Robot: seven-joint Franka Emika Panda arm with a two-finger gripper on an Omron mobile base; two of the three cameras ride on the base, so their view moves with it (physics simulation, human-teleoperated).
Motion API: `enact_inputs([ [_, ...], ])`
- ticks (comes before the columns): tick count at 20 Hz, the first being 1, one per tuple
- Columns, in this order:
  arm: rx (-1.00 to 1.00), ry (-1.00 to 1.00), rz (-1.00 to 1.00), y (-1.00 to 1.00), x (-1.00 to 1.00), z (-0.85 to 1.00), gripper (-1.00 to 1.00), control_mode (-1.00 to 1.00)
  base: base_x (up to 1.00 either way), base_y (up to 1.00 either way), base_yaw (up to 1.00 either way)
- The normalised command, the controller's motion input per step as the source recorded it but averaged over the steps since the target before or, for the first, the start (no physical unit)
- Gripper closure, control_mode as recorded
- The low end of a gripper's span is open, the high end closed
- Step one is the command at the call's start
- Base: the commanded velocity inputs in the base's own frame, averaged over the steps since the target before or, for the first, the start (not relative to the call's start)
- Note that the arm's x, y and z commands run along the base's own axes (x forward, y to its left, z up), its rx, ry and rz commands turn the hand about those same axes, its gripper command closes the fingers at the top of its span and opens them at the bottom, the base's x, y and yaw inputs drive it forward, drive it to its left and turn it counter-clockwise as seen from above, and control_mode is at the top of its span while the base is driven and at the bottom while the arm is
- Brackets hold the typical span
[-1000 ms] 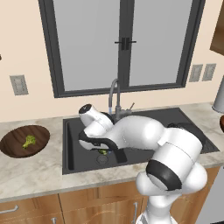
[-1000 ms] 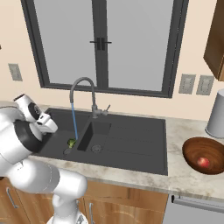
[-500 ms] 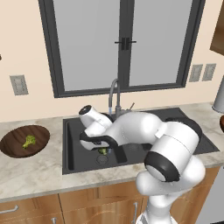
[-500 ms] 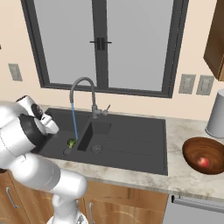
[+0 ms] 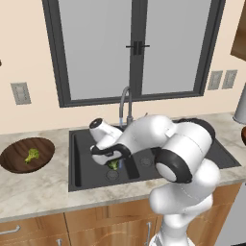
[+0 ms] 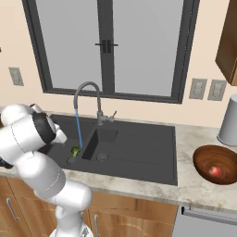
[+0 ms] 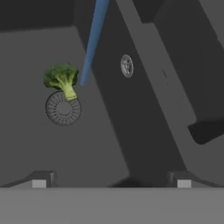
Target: Pick the broccolis from the sink and place them in one bowl. Place the peach in the other bowl. Then turn off the sink faucet.
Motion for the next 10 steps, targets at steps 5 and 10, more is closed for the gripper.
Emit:
enact_inputs([
  [5, 0.00, 0.00, -0.01, 0.00, 0.23, -0.28, -1.00, -1.00, 0.00, 0.00, 0.00],
  [10, 0.00, 0.00, -0.02, 0.00, 0.16, -0.26, -1.00, -1.00, 0.00, 0.00, 0.00],
])
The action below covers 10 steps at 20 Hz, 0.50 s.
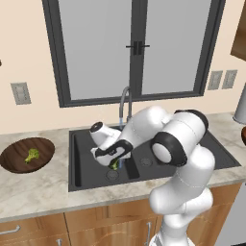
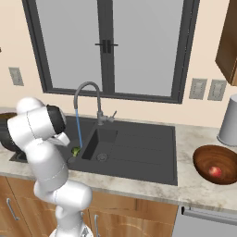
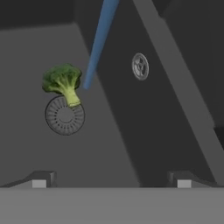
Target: Pick the broccolis from the sink and place them in one bowl. Place the peach in the other bowl. Then turn off the sink faucet.
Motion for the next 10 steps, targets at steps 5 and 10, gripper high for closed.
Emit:
enact_inputs([
  [5, 0.00, 0.00, -0.02, -0.01, 0.09, -0.17, -1.00, -1.00, 0.00, 0.00, 0.00],
  [10, 0.00, -0.03, -0.06, -0.10, -0.01, -0.23, -1.00, -1.00, 0.00, 0.00, 0.00],
])
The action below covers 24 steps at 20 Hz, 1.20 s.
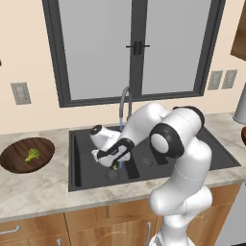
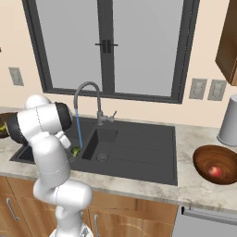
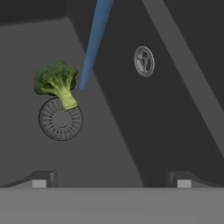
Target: Pick the broccolis from the sink and place them in one bowl. Place the peach in the other bowl. Then turn off the sink faucet.
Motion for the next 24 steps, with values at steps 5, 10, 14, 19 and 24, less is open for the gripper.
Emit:
enact_inputs([
  [5, 0.00, -0.11, -0.07, -0.09, -0.01, -0.20, -1.00, -1.00, 0.00, 0.00, 0.00],
  [10, 0.00, -0.07, -0.05, -0.03, 0.00, -0.15, -1.00, -1.00, 0.00, 0.00, 0.00],
  [14, 0.00, 0.00, 0.00, 0.00, 0.00, -0.01, -1.00, -1.00, 0.00, 0.00, 0.00],
  [19, 0.00, 0.00, 0.00, 0.00, 0.09, -0.01, -1.00, -1.00, 0.00, 0.00, 0.00],
  [24, 0.00, 0.00, 0.00, 0.00, 0.22, -0.07, -1.00, -1.00, 0.00, 0.00, 0.00],
])
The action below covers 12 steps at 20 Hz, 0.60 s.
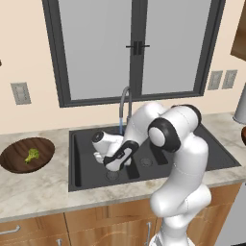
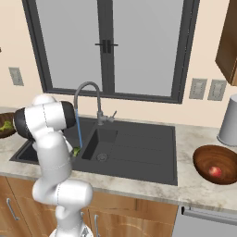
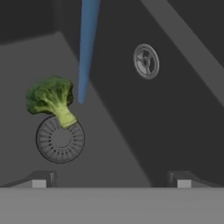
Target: Pick the broccolis from the sink and place them in one bowl. Place the peach in the other bowl. Then turn off the sink faucet.
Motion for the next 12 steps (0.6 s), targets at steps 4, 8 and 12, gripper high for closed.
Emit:
enact_inputs([
  [4, 0.00, 0.00, 0.00, 0.00, 0.23, -0.17, -1.00, -1.00, 0.00, 0.00, 0.00],
  [8, 0.00, 0.00, 0.00, 0.00, 0.24, -0.20, -1.00, -1.00, 0.00, 0.00, 0.00],
  [12, 0.00, 0.00, 0.00, 0.00, 0.24, -0.20, -1.00, -1.00, 0.00, 0.00, 0.00],
])
